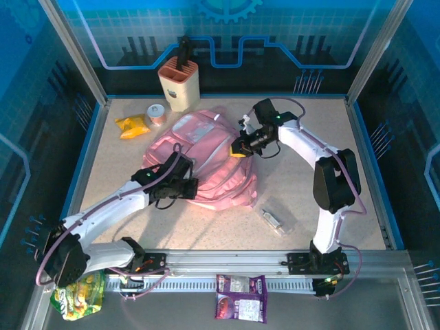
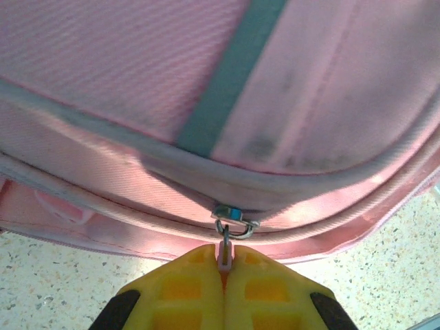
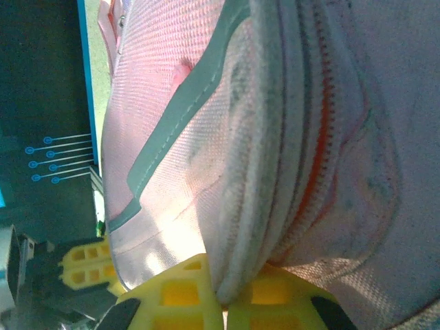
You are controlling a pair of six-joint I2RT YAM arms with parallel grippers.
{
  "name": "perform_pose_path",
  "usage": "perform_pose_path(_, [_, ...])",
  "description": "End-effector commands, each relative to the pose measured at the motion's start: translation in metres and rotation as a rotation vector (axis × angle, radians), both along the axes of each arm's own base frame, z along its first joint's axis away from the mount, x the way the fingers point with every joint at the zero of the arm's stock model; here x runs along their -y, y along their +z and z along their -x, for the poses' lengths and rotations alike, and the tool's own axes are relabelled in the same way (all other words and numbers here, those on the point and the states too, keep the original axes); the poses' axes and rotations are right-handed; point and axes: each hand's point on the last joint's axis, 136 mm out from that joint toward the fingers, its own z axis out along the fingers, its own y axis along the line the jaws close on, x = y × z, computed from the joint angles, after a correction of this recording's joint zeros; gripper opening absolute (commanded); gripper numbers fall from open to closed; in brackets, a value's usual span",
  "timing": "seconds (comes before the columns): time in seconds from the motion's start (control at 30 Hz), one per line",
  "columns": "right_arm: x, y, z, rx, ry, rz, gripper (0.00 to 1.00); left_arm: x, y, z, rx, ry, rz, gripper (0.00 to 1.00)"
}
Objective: Pack the student bag
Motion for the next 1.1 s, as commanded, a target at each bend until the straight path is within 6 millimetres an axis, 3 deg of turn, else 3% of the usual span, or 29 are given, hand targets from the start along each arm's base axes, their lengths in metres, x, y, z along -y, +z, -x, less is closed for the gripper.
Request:
perform_pose_path(0.0, [0.02,0.003,-0.034,0.129,-0.035,0.066,0.0,-0.022,-0.013,0.001,-0.045,0.028,-0.054,0.0])
perform_pose_path(0.13, [0.02,0.005,-0.026,0.149,-0.023,0.09,0.0,-0.022,-0.006,-0.013,-0.012,0.06,-0.041,0.0])
perform_pose_path(0.2, [0.019,0.007,-0.021,0.157,-0.019,0.08,0.1,-0.012,-0.003,-0.011,-0.012,0.033,0.015,0.06])
perform_pose_path(0.33, [0.027,0.015,-0.002,0.175,-0.02,0.092,0.35,-0.01,-0.004,0.001,-0.062,0.052,0.051,0.25])
perform_pose_path(0.47, [0.046,0.02,0.026,0.218,-0.051,0.149,0.61,0.001,0.012,0.017,-0.032,0.05,0.113,0.54])
perform_pose_path(0.63, [0.071,-0.001,0.068,0.178,-0.087,0.255,0.83,0.019,0.03,0.029,0.043,0.097,0.238,0.8])
perform_pose_path(0.77, [0.08,-0.016,0.107,0.172,-0.077,0.315,0.97,0.032,0.035,0.038,0.09,0.157,0.316,0.93])
perform_pose_path(0.87, [0.093,-0.029,0.129,0.189,-0.082,0.393,1.0,0.041,0.034,0.044,0.124,0.169,0.343,0.99])
perform_pose_path(1.07, [0.12,-0.059,0.168,0.114,-0.139,0.496,1.0,0.056,0.028,0.052,0.158,0.212,0.368,0.99])
